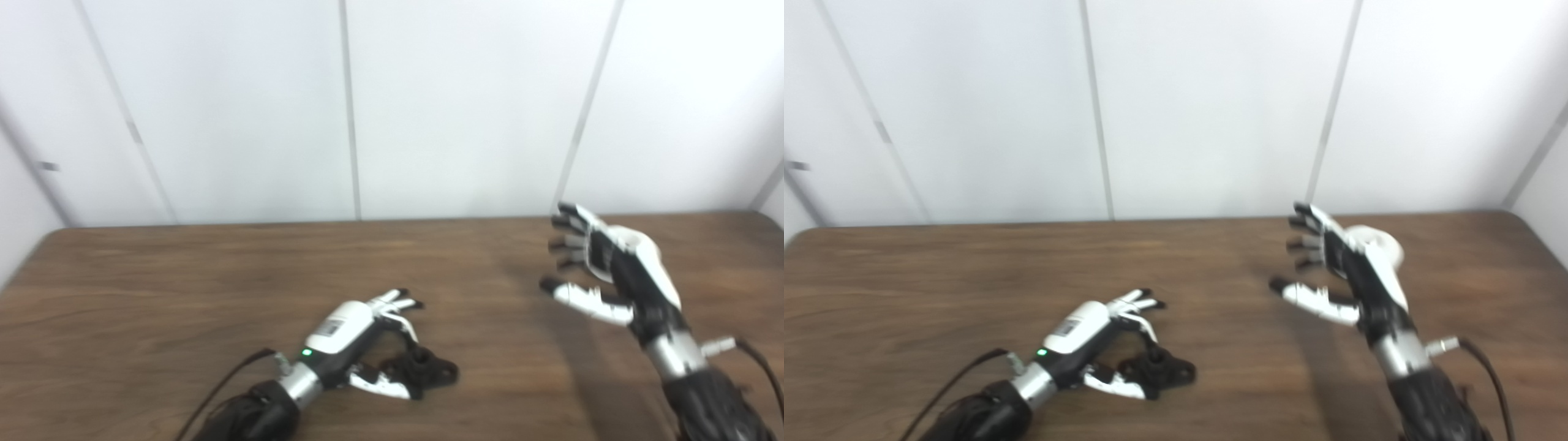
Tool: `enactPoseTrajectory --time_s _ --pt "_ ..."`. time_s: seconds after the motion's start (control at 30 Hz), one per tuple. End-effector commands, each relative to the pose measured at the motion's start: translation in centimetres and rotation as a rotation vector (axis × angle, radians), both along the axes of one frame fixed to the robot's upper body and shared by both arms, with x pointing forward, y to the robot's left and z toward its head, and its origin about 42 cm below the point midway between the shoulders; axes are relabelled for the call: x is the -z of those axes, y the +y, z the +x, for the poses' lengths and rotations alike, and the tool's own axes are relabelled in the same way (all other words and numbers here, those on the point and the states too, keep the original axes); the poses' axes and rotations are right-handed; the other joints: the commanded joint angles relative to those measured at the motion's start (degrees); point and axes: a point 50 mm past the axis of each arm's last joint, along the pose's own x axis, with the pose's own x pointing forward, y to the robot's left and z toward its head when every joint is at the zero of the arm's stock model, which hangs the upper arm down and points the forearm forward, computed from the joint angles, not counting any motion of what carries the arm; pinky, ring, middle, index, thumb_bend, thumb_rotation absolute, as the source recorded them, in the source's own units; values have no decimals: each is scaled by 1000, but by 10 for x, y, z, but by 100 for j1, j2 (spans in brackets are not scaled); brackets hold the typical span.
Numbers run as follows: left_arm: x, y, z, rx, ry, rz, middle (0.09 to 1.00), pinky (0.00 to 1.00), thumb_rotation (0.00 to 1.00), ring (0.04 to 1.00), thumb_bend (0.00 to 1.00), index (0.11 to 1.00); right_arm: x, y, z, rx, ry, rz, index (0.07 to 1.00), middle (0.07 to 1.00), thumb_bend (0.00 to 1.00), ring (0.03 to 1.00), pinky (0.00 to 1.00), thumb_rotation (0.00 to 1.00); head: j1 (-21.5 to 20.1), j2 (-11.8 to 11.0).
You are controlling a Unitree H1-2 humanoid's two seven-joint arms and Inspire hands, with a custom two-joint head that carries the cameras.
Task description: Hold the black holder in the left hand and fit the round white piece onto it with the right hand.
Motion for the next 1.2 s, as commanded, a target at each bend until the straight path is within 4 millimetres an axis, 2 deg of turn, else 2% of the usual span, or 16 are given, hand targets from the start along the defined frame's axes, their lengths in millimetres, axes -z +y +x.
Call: enactPoseTrajectory --time_s 0.0,0.07,0.13,0.17,0.2,0.27,0.3,0.37,0.43,0.57,0.6,0.8,0.9,1.0,1.17 --pt "45 16 -27 21 124 158 900 930 57 986 524 478 -45 -10 7 46 -226 4 835 784 538 682 579 419 -190 -20" --pt "45 20 -27 14 120 169 894 917 56 977 524 479 -56 -24 12 83 -245 7 835 798 551 709 622 426 -262 -71" --pt "45 25 -28 10 123 185 898 917 56 976 524 479 -66 -44 17 149 -243 -28 848 821 578 732 657 455 -625 -202" --pt "46 27 -28 9 125 188 899 915 56 975 524 479 -68 -51 18 171 -241 -41 857 834 577 745 683 440 -712 -244" --pt "46 29 -28 10 128 189 899 913 55 974 524 479 -75 -66 22 204 -235 -63 863 842 577 753 699 430 -876 -310" --pt "48 34 -29 14 132 187 896 915 53 969 524 480 -86 -90 28 250 -224 -94 855 856 656 778 731 459 -1093 -358" --pt "50 36 -29 13 132 174 891 913 52 964 523 480 -92 -100 30 263 -208 -97 848 853 693 775 716 460 -1196 -376" --pt "53 39 -30 11 131 158 879 901 50 952 523 481 -98 -110 32 274 -179 -102 867 851 728 774 694 438 -1326 -425" --pt "52 41 -30 12 126 170 874 892 50 945 523 481 -100 -116 33 284 -147 -114 918 855 744 784 715 410 -1388 -445" --pt "51 42 -32 13 128 176 869 878 49 937 522 481 -92 -129 39 312 -54 -109 900 860 770 759 674 374 -1519 -498" --pt "51 42 -33 12 132 175 867 879 48 934 522 481 -89 -133 41 311 -18 -111 901 884 796 783 675 393 -1512 -510" --pt "50 42 -36 18 151 166 867 892 46 937 521 481 -68 -142 52 259 160 -131 980 914 841 821 747 347 -1501 -521" --pt "51 42 -37 17 146 161 864 891 47 935 522 481 -57 -141 60 214 238 -165 986 948 888 853 776 356 -1497 -528" --pt "52 43 -36 17 141 158 860 883 47 931 522 481 -44 -136 69 195 313 -206 990 969 980 898 802 439 -1474 -543" --pt "51 43 -37 16 139 166 860 879 47 928 522 481 -14 -131 86 175 409 -170 998 999 1000 968 862 447 -1416 -552"
